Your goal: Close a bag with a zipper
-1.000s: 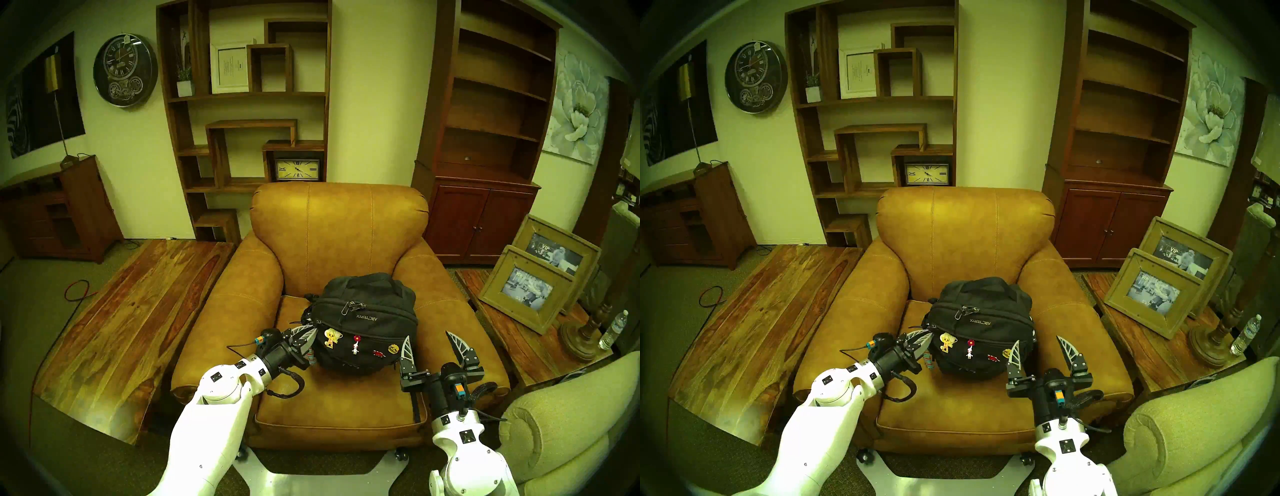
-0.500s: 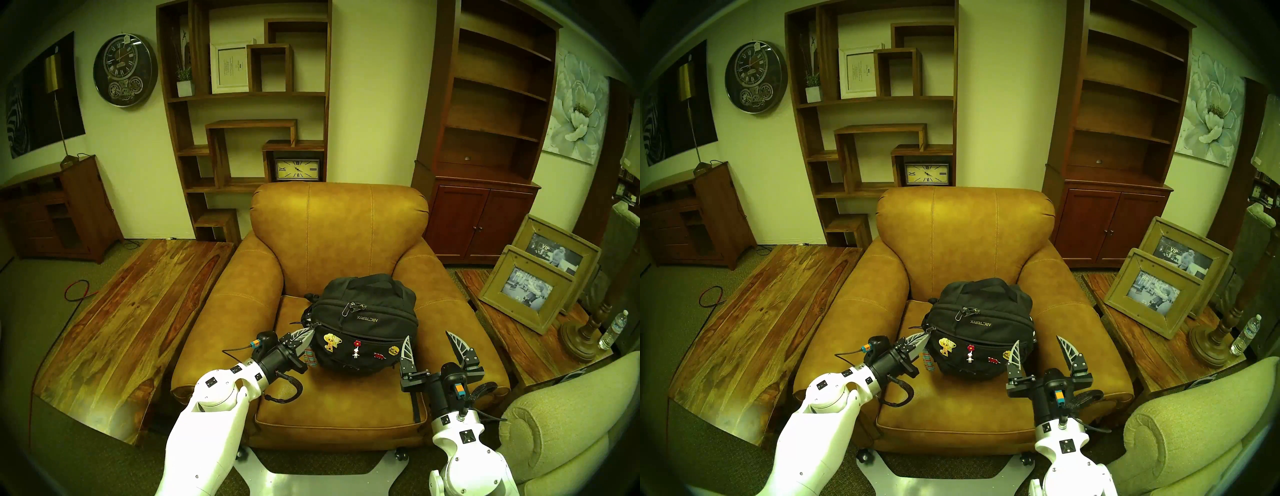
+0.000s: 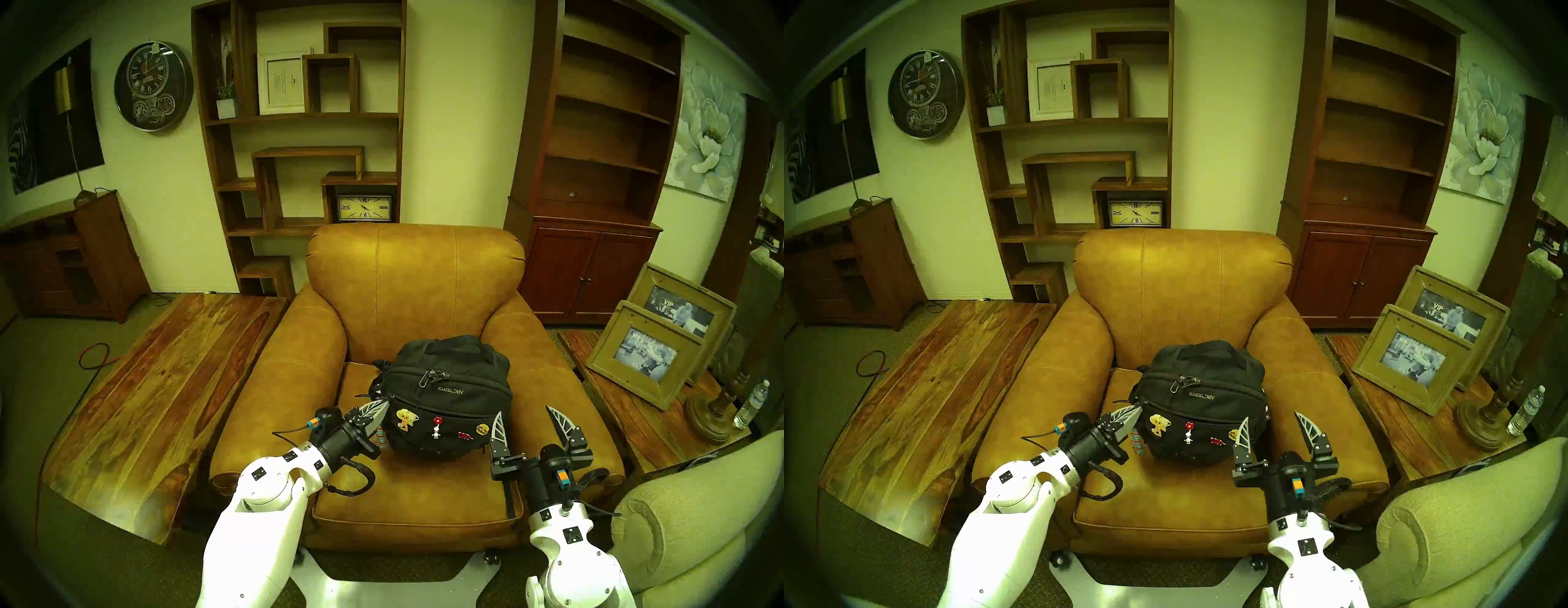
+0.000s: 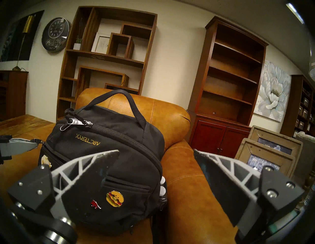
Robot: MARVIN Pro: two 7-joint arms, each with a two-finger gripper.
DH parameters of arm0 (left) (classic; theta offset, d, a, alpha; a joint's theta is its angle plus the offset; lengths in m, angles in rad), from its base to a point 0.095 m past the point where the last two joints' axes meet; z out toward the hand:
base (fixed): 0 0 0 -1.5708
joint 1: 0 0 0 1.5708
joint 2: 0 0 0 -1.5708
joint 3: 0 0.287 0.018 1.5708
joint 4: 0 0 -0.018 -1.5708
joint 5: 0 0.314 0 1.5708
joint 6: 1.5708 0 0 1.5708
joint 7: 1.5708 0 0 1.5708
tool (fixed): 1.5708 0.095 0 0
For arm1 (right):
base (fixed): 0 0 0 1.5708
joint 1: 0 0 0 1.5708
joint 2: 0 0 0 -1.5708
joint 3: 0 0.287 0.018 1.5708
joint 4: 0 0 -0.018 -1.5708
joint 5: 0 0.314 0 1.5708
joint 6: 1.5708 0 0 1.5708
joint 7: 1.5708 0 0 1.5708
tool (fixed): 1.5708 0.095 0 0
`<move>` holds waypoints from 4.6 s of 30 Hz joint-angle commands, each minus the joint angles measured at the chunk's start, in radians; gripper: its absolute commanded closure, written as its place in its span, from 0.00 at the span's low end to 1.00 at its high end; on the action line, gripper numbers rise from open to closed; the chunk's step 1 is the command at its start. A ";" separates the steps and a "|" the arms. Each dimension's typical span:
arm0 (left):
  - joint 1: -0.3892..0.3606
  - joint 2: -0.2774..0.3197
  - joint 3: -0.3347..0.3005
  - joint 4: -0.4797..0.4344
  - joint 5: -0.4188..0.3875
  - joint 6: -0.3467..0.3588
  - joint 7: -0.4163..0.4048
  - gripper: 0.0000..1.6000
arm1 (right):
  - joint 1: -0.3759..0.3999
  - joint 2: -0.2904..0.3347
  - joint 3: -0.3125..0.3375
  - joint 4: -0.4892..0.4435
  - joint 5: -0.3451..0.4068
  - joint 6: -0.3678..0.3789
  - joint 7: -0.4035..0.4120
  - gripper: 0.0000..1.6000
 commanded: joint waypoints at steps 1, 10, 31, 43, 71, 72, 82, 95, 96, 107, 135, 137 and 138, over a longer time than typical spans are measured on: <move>0.009 -0.017 0.032 -0.063 0.009 -0.018 -0.011 1.00 | 0.001 -0.001 -0.001 -0.019 -0.001 -0.003 -0.002 0.00; 0.017 -0.028 0.054 -0.081 0.023 -0.011 0.009 1.00 | 0.001 -0.001 -0.001 -0.019 -0.001 -0.002 -0.002 0.00; 0.066 0.012 0.053 -0.142 0.057 0.012 0.001 1.00 | 0.001 -0.001 -0.001 -0.019 -0.001 -0.002 -0.003 0.00; 0.078 0.008 0.055 -0.165 0.033 0.013 -0.015 1.00 | 0.001 -0.001 -0.001 -0.019 -0.001 -0.002 -0.003 0.00; 0.060 0.005 0.125 -0.141 0.067 0.017 -0.024 1.00 | 0.001 -0.001 -0.002 -0.019 -0.001 -0.002 -0.003 0.00; 0.061 0.006 0.127 -0.143 0.067 0.018 -0.024 1.00 | 0.001 -0.001 -0.002 -0.019 -0.001 -0.002 -0.003 0.00; 0.061 0.010 0.138 -0.139 0.068 0.018 -0.024 1.00 | 0.001 -0.001 -0.002 -0.019 -0.001 -0.002 -0.003 0.00; 0.063 0.016 0.142 -0.146 0.065 0.015 -0.030 1.00 | 0.001 -0.001 -0.002 -0.019 -0.001 -0.002 -0.003 0.00; 0.064 0.016 0.143 -0.147 0.065 0.016 -0.031 1.00 | 0.001 -0.001 -0.002 -0.019 -0.001 -0.002 -0.003 0.00; 0.070 0.015 0.159 -0.155 0.063 0.024 -0.042 1.00 | 0.001 -0.001 -0.002 -0.019 -0.001 -0.002 -0.003 0.00; 0.059 0.017 0.235 -0.138 0.063 0.021 -0.033 1.00 | 0.001 -0.001 -0.002 -0.019 -0.001 -0.002 -0.003 0.00; 0.054 0.020 0.247 -0.136 0.059 0.020 -0.023 1.00 | 0.001 -0.001 -0.002 -0.019 -0.001 -0.002 -0.003 0.00; 0.051 0.019 0.251 -0.134 0.058 0.019 -0.020 1.00 | 0.001 -0.001 -0.002 -0.019 -0.001 -0.002 -0.003 0.00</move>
